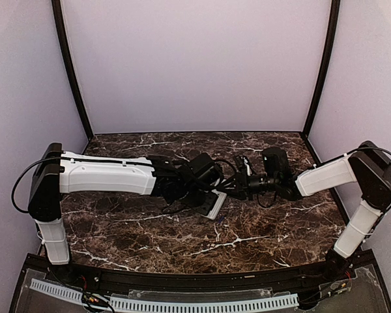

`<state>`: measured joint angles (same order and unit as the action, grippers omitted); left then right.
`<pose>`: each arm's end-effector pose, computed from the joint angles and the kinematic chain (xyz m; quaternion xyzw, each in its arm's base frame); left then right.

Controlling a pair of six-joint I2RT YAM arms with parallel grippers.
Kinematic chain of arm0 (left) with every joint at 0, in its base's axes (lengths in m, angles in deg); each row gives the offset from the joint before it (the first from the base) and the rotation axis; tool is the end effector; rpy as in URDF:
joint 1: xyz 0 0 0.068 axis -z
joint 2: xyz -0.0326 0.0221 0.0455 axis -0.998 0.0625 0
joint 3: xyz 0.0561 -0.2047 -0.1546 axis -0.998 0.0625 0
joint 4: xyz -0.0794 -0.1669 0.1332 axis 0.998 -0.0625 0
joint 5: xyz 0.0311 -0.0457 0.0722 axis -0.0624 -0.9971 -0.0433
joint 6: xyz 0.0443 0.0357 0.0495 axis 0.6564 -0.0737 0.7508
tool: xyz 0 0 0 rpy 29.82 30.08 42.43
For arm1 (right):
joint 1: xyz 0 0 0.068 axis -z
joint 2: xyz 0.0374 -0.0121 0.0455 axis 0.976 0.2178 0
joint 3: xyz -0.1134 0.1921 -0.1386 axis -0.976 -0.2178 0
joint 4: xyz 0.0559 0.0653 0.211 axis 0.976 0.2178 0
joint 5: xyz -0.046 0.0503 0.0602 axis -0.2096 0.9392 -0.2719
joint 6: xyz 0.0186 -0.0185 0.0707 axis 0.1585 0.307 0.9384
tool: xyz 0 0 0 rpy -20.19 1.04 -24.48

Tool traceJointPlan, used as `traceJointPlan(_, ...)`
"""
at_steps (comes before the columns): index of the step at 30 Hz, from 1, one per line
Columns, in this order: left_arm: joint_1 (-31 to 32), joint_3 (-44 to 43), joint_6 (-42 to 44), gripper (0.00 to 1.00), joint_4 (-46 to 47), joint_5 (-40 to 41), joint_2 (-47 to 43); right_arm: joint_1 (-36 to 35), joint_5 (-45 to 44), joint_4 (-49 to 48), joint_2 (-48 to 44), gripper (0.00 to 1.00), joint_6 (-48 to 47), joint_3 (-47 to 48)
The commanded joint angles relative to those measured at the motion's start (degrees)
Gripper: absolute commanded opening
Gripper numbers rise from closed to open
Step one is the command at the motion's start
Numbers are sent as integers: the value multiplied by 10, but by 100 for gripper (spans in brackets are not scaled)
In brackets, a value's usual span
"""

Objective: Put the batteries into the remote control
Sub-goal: Place the battery in the battery compartment, then load the battery into the battery compartment.

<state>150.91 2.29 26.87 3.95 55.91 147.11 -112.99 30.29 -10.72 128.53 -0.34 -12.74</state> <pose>0.1875 -0.3557 0.2168 0.2700 0.9018 -0.1393 0.3072 0.2394 0.2245 0.1830 -0.0659 0.8054 0.5734 0.1351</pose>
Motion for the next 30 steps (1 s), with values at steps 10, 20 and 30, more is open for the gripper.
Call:
traceJointPlan(10, -3, 3, 28, 42, 20, -12, -22, 1, 29, -34, 7, 0, 8, 10)
traceJointPlan(20, -3, 34, 56, 52, 62, -28, -68, 6, 52, -68, 17, 0, 31, -4)
traceJointPlan(30, -3, 171, 219, 69, 172, -82, -227, 12, 104, -35, 10, 0, 4, 5)
